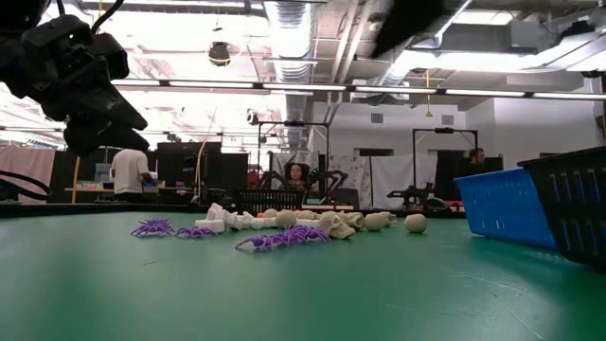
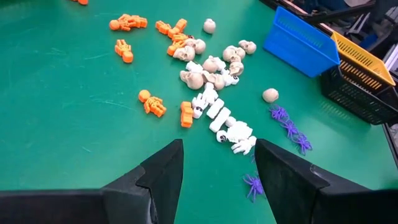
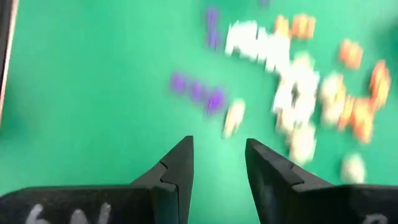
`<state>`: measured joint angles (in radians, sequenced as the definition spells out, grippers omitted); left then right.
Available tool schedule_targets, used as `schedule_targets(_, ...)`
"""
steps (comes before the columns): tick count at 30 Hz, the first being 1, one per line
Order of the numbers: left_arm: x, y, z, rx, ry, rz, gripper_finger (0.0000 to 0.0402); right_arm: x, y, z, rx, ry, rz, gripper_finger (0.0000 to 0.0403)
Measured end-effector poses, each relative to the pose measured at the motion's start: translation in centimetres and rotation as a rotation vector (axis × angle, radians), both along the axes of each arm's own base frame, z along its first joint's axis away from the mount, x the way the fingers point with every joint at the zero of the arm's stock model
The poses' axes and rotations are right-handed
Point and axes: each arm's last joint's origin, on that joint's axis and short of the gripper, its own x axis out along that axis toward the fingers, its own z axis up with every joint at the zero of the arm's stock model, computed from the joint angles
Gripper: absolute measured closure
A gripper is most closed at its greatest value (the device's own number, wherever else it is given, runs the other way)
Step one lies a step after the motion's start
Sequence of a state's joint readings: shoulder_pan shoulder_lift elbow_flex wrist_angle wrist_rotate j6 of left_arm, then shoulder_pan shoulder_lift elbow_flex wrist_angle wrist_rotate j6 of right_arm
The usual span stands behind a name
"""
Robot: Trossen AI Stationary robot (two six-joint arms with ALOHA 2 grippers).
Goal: Sort Halloween decoration
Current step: Put the purple spider toy into the yellow bin
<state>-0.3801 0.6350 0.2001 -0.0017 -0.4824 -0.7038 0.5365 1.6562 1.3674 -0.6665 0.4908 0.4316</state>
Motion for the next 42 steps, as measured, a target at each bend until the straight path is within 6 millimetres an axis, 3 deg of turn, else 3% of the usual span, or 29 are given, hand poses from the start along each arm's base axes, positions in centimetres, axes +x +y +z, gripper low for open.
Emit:
schedule_targets(6, 0.0, 0.0, -0.1, 0.011, 0.009, -0.004, 0.0213, 4.8, -3.4, 0.4, -0.033, -0.168, 0.139, 0.0261)
schedule_targets(9, 0.0, 0.0, -0.1, 0.011, 0.01, -0.006, 0.0213, 7.2, -3.8, -1.1, -0.038, -0.213, 0.233, 0.0263)
schedule_targets(12, 0.0, 0.0, -0.1, 0.012, 0.012, -0.007, 0.0213, 8.3, -4.1, -3.6, -0.055, -0.141, 0.273, 0.0265)
schedule_targets(16, -0.1, 0.0, -0.1, 0.013, 0.018, -0.009, 0.0213, 8.7, -4.5, -6.5, -0.056, -0.011, 0.26, 0.0269)
schedule_targets(23, -0.1, 0.0, -0.1, 0.015, 0.018, -0.006, 0.0213, 9.4, -5.0, -9.4, -0.051, 0.086, 0.261, 0.027)
schedule_targets(32, -0.1, 0.0, -0.1, 0.015, 0.018, -0.006, 0.0213, 9.3, -6.2, -10.0, -0.021, 0.149, 0.237, 0.027)
schedule_targets(42, -0.1, 0.0, -0.2, 0.02, 0.029, -0.003, 0.0213, 9.7, -6.0, -11.7, 0.026, 0.187, 0.269, 0.027)
